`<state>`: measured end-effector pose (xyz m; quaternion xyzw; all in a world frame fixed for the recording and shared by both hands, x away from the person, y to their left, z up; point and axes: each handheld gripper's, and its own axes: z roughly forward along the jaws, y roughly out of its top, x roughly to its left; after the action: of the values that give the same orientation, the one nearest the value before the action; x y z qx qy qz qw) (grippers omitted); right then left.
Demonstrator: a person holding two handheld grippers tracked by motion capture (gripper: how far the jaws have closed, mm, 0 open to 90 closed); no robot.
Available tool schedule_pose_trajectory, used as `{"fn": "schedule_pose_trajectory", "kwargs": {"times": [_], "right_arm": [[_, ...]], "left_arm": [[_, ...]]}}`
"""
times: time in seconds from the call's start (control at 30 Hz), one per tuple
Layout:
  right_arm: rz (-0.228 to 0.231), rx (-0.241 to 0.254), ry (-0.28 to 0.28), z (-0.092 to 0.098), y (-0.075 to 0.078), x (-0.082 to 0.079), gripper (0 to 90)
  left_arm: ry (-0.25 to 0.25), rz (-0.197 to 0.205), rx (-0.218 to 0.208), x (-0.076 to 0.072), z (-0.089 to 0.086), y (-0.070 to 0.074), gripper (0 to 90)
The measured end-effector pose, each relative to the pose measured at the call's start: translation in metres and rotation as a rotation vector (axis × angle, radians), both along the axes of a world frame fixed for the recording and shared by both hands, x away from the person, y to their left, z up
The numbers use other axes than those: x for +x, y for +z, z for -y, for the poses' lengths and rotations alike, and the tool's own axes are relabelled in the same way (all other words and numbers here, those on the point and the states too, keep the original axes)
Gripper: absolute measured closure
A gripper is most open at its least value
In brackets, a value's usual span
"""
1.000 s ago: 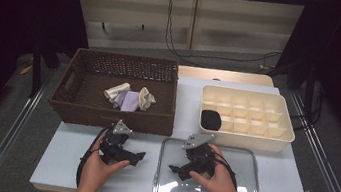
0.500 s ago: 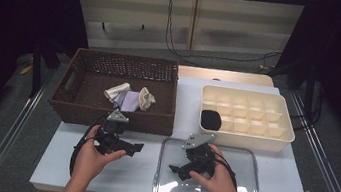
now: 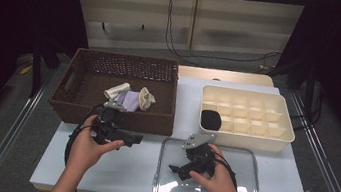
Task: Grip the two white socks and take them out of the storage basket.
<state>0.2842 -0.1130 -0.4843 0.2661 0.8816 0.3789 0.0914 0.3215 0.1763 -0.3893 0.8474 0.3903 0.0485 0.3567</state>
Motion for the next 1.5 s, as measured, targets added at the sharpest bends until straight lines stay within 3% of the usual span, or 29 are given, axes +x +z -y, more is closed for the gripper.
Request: {"fn": "schedule_pose_trajectory", "kwargs": {"times": [0.33,0.63,1.2,1.5], "right_arm": [[0.000,0.000,0.002,0.000,0.000,0.000,5.1],[0.003,0.002,-0.001,0.000,0.000,0.000,5.1],[0.001,0.003,-0.001,0.000,0.000,0.000,5.1],[0.002,0.003,0.000,0.000,0.000,0.000,5.1]], "left_arm": [[-0.006,0.023,0.016,0.012,0.006,0.032,7.1],[0.017,0.027,0.019,0.033,0.011,0.045,7.1],[0.103,0.033,0.022,0.080,0.010,0.046,7.8],[0.131,0.012,0.037,0.101,0.013,0.040,8.6]]}}
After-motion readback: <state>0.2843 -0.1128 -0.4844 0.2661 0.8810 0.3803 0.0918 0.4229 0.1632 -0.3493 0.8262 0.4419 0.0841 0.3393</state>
